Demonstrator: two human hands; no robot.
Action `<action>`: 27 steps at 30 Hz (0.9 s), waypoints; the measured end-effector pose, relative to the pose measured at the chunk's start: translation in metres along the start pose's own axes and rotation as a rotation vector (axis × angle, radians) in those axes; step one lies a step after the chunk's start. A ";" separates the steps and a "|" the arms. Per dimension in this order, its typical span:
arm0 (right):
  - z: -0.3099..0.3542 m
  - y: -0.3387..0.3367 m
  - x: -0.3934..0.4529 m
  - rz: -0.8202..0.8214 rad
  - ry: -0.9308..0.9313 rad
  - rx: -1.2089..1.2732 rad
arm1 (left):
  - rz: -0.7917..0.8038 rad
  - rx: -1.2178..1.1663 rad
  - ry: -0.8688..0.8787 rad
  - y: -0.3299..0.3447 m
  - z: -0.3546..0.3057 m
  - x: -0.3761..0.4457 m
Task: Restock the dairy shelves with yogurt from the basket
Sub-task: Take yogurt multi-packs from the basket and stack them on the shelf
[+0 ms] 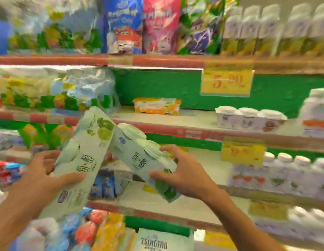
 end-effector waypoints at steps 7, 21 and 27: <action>-0.080 -0.140 -0.012 -0.107 0.003 -0.203 | 0.161 0.128 0.176 0.133 -0.107 0.017; -0.214 -0.269 -0.006 0.065 -0.033 -0.543 | 0.325 0.323 0.331 0.265 -0.162 0.062; -0.246 -0.280 0.016 0.087 0.017 -0.531 | 0.365 0.449 0.387 0.264 -0.153 0.079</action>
Point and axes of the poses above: each hand's wrist, its own x-axis towards the middle knuckle, its own y-axis out of the palm, z = x × y, the point moved 9 cm from there along x, towards the middle knuckle, and after that the axes turned 11 degrees about -y, right-handed, at the moved point
